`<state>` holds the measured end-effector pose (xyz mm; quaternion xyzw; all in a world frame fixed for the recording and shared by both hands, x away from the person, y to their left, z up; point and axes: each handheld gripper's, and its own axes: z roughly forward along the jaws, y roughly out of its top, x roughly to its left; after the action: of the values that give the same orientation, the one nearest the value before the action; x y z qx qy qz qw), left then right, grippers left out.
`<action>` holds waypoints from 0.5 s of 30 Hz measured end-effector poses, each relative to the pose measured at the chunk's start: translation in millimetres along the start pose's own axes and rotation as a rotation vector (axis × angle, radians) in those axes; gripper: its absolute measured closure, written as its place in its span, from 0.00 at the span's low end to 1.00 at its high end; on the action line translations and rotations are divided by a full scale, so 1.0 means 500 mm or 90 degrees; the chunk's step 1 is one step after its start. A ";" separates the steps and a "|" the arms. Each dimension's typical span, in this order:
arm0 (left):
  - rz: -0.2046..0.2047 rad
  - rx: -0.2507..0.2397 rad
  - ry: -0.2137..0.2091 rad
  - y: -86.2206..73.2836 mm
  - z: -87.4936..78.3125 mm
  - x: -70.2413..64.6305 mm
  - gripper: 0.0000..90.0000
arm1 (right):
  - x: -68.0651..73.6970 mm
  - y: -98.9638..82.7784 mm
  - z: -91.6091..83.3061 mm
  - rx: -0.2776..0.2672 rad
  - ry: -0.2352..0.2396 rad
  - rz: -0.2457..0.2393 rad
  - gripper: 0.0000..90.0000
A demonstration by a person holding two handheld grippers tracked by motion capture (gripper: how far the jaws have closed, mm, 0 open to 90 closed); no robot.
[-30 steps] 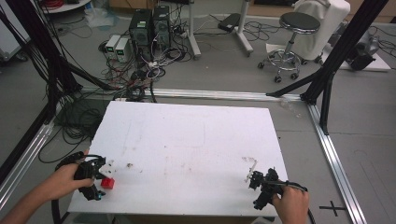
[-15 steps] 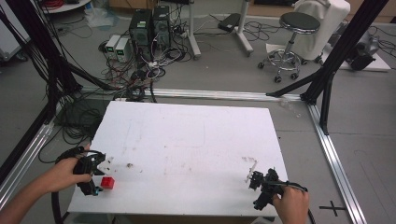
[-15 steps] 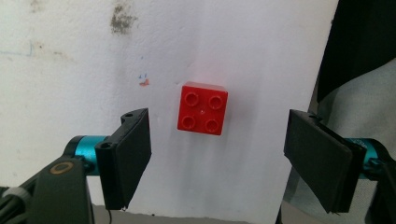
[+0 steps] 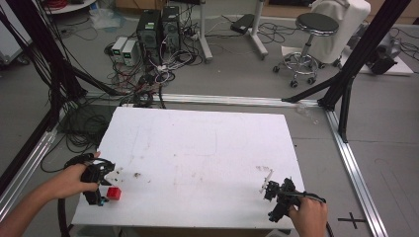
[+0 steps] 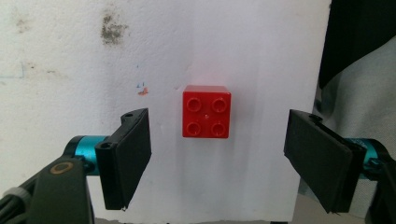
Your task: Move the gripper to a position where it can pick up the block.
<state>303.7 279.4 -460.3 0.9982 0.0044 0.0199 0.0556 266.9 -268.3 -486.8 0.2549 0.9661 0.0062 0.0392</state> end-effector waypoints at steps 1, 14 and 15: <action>0.000 0.004 -0.003 0.000 0.002 0.001 0.26 | 0.000 0.000 0.000 -0.001 0.000 0.001 0.10; 0.016 0.025 -0.014 -0.002 0.038 0.010 0.26 | 0.000 0.000 0.001 -0.001 0.002 0.001 0.10; 0.014 0.024 -0.016 -0.004 0.042 0.012 0.26 | 0.000 0.000 0.001 0.000 0.001 0.001 0.10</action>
<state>310.4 279.0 -481.2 0.9993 -0.0071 0.0082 0.0365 266.9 -268.3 -487.5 0.2556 0.9660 0.0066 0.0388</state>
